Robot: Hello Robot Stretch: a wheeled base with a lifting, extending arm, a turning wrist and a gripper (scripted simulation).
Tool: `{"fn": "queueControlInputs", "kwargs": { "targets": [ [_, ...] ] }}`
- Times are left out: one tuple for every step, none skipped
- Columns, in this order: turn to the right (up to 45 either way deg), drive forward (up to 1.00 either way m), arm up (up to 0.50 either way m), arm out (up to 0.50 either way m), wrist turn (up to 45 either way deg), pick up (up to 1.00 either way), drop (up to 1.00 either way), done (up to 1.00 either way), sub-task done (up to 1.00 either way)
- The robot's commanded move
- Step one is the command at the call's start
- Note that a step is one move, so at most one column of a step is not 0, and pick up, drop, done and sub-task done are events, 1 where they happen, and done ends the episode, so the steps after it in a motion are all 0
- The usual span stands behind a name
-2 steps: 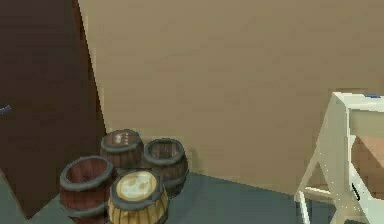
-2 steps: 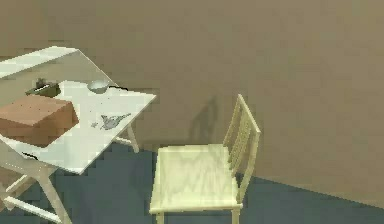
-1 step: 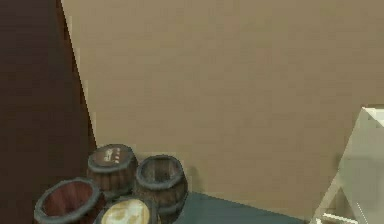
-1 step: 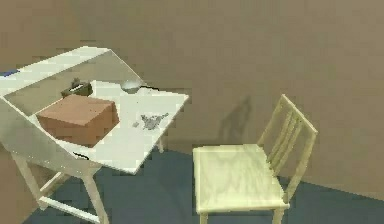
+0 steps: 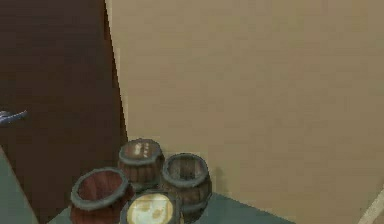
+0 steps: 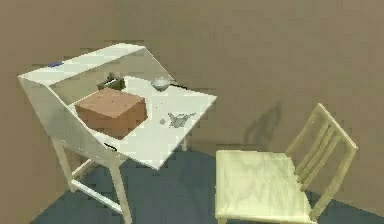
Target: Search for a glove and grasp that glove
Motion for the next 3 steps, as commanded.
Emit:
{"fn": "queueControlInputs", "kwargs": {
  "targets": [
    [45.0, 0.00, 0.00, 0.00, 0.0, 0.00, 0.00, 0.00, 0.00],
    [45.0, 0.00, 0.00, 0.00, 0.0, 0.00, 0.00, 0.00, 0.00],
    [27.0, 0.00, 0.00, 0.00, 0.0, 0.00, 0.00, 0.00, 0.00]
  ]
}}
